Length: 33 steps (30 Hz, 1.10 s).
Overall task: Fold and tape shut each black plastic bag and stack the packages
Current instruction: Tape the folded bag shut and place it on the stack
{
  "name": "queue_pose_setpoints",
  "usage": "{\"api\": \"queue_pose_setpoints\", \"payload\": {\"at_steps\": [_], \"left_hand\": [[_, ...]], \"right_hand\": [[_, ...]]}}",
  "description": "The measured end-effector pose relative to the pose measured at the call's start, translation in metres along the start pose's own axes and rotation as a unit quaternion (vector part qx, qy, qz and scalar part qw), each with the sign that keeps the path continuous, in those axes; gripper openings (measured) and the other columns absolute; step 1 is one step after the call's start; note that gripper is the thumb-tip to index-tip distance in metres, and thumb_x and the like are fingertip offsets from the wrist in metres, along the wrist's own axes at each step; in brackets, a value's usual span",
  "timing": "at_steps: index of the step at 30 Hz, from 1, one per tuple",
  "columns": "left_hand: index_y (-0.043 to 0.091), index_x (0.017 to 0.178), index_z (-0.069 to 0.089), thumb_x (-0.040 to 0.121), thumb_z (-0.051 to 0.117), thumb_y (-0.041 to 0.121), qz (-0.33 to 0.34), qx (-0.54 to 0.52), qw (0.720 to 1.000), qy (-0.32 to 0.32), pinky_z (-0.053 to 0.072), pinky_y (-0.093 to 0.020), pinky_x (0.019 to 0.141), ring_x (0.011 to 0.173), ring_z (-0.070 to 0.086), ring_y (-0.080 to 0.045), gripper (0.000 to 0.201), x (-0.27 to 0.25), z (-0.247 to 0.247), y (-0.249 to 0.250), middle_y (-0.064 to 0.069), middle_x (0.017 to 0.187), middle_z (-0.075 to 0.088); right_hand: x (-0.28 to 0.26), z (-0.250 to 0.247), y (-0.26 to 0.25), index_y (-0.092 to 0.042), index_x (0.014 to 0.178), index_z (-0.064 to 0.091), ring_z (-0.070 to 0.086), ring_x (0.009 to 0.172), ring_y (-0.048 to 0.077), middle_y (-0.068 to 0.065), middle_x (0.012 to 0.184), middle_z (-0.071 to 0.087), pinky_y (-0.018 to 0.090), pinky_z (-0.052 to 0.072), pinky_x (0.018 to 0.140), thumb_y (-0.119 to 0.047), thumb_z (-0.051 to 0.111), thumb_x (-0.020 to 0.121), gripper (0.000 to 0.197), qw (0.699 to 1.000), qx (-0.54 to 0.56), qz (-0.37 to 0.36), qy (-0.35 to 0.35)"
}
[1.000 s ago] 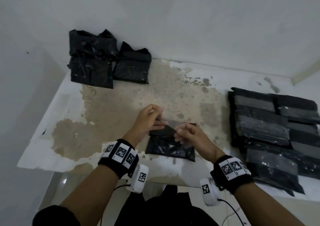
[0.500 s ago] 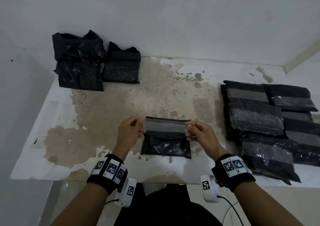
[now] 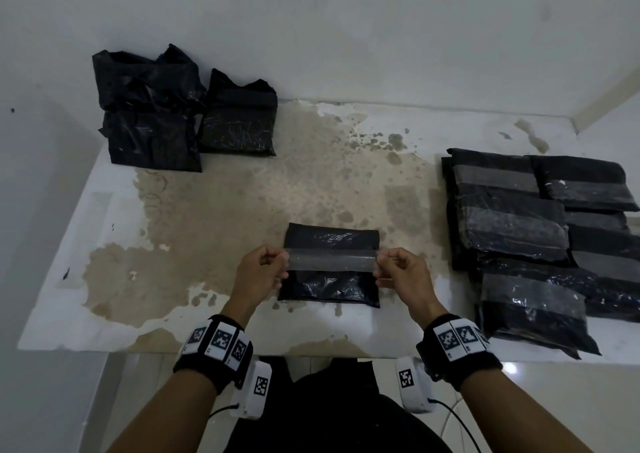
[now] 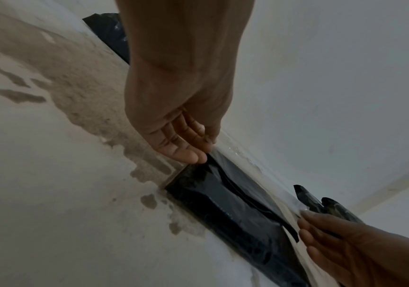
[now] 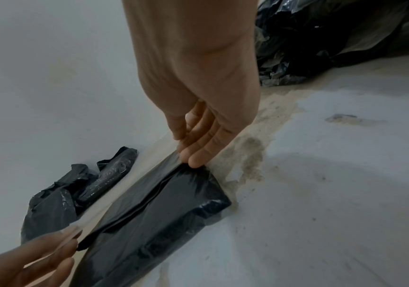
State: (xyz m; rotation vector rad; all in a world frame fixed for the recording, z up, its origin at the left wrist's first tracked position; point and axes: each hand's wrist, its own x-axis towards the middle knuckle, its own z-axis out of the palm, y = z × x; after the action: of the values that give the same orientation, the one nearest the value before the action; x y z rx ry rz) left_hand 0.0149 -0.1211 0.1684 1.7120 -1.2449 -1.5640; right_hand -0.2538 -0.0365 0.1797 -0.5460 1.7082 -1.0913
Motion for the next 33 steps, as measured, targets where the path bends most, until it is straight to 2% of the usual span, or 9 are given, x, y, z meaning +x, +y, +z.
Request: {"api": "queue_pose_setpoints", "payload": {"at_steps": [6,12,15,19,22,26,29,31,33], "left_hand": [[0.01,0.091,0.068,0.098,0.064,0.016,0.006,0.02,1.0,0.003,0.052,-0.029,0.059,0.065,0.066,-0.016,0.01,0.003,0.001,-0.006,-0.009,0.084,0.073],[0.006,0.094,0.07,0.099,0.062,0.015,0.014,0.052,0.999,0.009,0.052,-0.019,0.057,0.061,0.064,-0.015,0.013,0.011,0.0,-0.017,-0.01,0.083,0.073],[0.006,0.09,0.071,0.098,0.063,0.015,0.038,0.077,0.996,0.009,0.053,-0.025,0.062,0.054,0.062,-0.011,0.014,0.015,0.001,-0.023,-0.002,0.074,0.072],[0.017,0.081,0.07,0.096,0.066,0.02,0.074,0.15,0.985,0.035,0.051,-0.03,0.062,0.051,0.059,-0.01,0.015,0.019,0.006,-0.029,0.003,0.062,0.067],[0.022,0.083,0.069,0.095,0.067,0.024,0.113,0.205,0.97,0.058,0.049,-0.027,0.06,0.062,0.063,-0.011,0.013,0.016,0.008,-0.031,0.006,0.07,0.068],[0.018,0.095,0.068,0.095,0.067,0.023,0.161,0.238,0.954,0.08,0.051,-0.03,0.067,0.077,0.064,-0.014,0.005,0.008,0.012,-0.034,0.005,0.083,0.067],[0.014,0.116,0.064,0.096,0.065,0.022,0.178,0.233,0.951,0.093,0.049,-0.032,0.079,0.091,0.062,-0.018,0.022,0.004,0.01,-0.038,0.0,0.104,0.065],[0.014,0.128,0.058,0.098,0.063,0.023,0.176,0.241,0.949,0.105,0.046,-0.03,0.081,0.097,0.059,-0.017,0.032,-0.001,0.008,-0.038,-0.003,0.119,0.059],[0.014,0.134,0.054,0.099,0.059,0.025,0.199,0.259,0.937,0.127,0.048,-0.033,0.077,0.094,0.057,-0.018,0.036,-0.01,0.008,-0.037,-0.004,0.124,0.051]], "right_hand": [[0.001,0.002,0.012,-0.007,0.095,0.068,0.062,0.066,0.016,0.012,0.073,0.063,0.027,0.057,0.058,-0.006,0.06,0.1,0.009,0.999,-0.023,-0.014,0.017],[0.007,0.005,0.027,-0.013,0.095,0.071,0.06,0.068,0.017,0.005,0.072,0.065,0.031,0.055,0.059,-0.008,0.061,0.1,0.012,0.996,-0.075,-0.024,0.033],[0.01,0.006,0.035,-0.019,0.09,0.072,0.061,0.069,0.014,-0.002,0.074,0.068,0.035,0.054,0.068,-0.01,0.062,0.098,0.016,0.992,-0.108,-0.033,0.048],[0.009,0.008,0.037,-0.02,0.088,0.07,0.06,0.066,0.011,-0.005,0.079,0.07,0.03,0.051,0.068,-0.01,0.061,0.099,0.018,0.989,-0.128,-0.043,0.058],[0.008,0.01,0.038,-0.021,0.09,0.068,0.061,0.069,0.012,-0.004,0.081,0.07,0.02,0.049,0.066,-0.01,0.06,0.099,0.017,0.983,-0.161,-0.069,0.06],[0.003,0.011,0.039,-0.022,0.099,0.066,0.065,0.081,0.007,-0.005,0.088,0.071,0.011,0.046,0.067,-0.011,0.06,0.099,0.012,0.973,-0.197,-0.099,0.065],[-0.001,0.007,0.041,-0.022,0.113,0.06,0.065,0.083,-0.001,-0.004,0.095,0.069,0.014,0.051,0.072,-0.009,0.06,0.098,0.02,0.972,-0.193,-0.123,0.058],[-0.005,0.005,0.045,-0.026,0.121,0.056,0.064,0.089,0.003,-0.001,0.108,0.063,0.022,0.056,0.079,-0.015,0.058,0.1,0.024,0.967,-0.204,-0.141,0.063],[-0.012,0.005,0.046,-0.029,0.125,0.054,0.061,0.092,0.012,-0.003,0.113,0.054,0.032,0.055,0.08,-0.025,0.053,0.103,0.022,0.945,-0.258,-0.175,0.099]]}}
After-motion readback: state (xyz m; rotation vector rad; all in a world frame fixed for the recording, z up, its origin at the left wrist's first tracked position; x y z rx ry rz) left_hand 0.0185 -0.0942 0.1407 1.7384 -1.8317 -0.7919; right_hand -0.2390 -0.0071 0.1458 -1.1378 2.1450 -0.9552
